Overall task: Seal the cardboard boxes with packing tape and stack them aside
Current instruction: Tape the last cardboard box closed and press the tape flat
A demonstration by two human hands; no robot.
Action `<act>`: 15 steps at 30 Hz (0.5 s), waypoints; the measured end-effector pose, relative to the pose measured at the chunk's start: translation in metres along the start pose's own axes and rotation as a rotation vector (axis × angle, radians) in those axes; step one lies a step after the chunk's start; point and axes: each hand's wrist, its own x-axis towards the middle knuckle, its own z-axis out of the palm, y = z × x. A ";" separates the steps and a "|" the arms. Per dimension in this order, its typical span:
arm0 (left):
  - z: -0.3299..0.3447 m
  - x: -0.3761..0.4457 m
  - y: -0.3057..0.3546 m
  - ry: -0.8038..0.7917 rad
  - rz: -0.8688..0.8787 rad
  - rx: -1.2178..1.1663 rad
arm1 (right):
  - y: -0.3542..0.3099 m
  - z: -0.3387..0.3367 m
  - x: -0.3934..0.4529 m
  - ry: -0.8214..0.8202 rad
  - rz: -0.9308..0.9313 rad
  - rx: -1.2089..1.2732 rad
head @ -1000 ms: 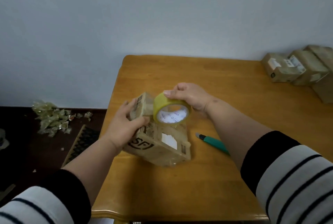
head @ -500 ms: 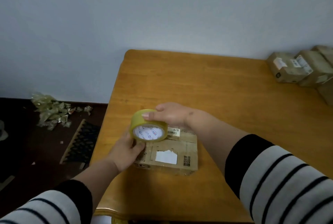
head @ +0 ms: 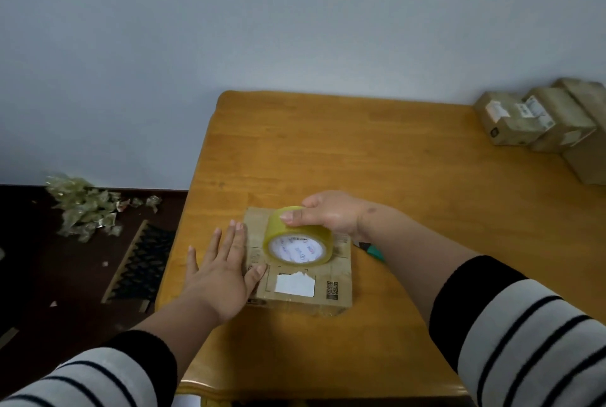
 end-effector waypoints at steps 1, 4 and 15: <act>0.000 0.000 0.000 -0.001 -0.006 -0.004 | 0.002 -0.005 -0.005 0.001 0.010 -0.028; -0.002 -0.001 0.002 -0.005 -0.021 -0.015 | 0.005 -0.010 -0.016 0.006 0.037 -0.084; -0.006 -0.004 0.011 -0.071 -0.090 -0.087 | -0.001 -0.007 -0.030 0.037 0.043 -0.118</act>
